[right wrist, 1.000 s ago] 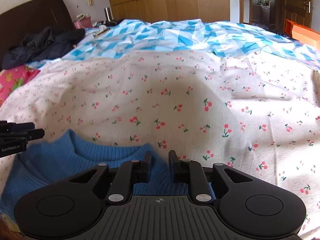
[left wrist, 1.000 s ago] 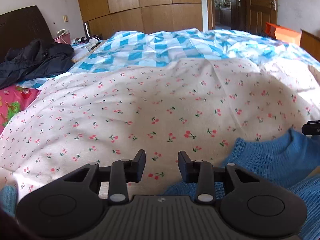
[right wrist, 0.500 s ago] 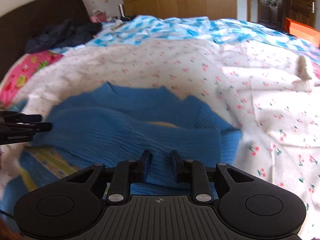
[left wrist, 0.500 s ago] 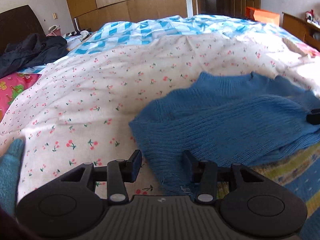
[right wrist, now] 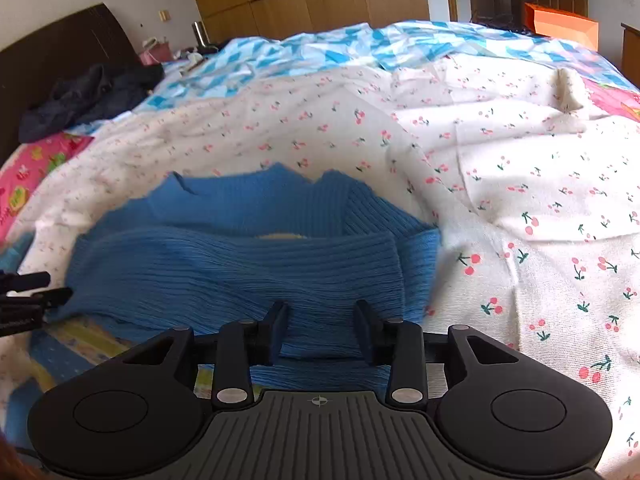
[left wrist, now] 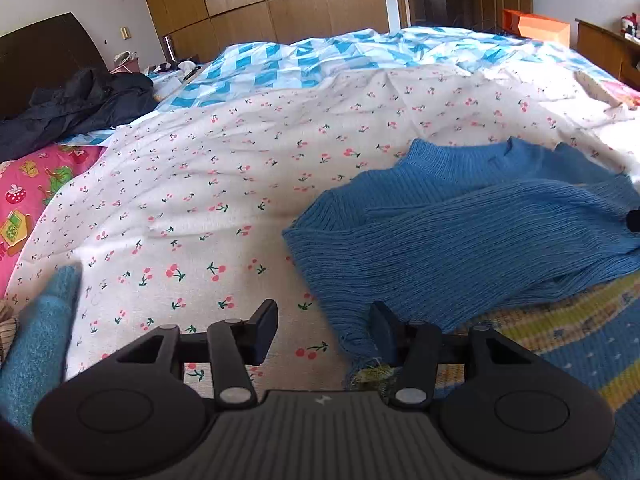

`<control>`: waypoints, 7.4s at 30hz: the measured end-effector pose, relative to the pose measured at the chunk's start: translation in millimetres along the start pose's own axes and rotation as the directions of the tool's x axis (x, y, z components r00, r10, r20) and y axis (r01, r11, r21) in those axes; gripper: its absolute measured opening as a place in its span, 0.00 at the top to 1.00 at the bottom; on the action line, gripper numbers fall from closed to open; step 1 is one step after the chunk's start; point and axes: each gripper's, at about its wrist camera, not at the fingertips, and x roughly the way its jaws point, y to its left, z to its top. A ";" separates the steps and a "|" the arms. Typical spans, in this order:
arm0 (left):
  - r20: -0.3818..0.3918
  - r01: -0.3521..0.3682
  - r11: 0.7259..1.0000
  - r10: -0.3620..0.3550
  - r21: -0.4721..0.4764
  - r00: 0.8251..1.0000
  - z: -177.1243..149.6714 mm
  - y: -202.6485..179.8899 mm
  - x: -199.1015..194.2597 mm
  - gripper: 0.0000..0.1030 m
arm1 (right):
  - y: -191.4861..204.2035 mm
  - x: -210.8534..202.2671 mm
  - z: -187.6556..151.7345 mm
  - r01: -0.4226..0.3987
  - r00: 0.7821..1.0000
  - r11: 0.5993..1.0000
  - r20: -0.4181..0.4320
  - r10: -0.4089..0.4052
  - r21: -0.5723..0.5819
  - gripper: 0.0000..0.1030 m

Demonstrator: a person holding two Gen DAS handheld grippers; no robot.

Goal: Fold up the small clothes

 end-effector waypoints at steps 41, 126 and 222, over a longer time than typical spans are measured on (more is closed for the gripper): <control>-0.398 0.226 0.960 -0.275 -0.166 0.875 -119.5 15.4 -129.6 0.62 | 14.8 -135.5 -150.3 -0.128 0.862 0.956 -0.447 0.239 0.263 0.74; -0.353 0.615 0.716 -0.510 0.331 0.784 -63.6 -51.8 -117.7 0.73 | -28.3 -147.2 -118.5 -0.220 0.972 0.820 0.045 0.232 0.528 0.92; -0.065 0.238 0.879 -0.289 -0.414 0.955 -48.9 43.4 -24.2 0.84 | -26.7 -52.8 -45.7 -0.049 0.998 0.950 -0.023 0.059 0.309 0.91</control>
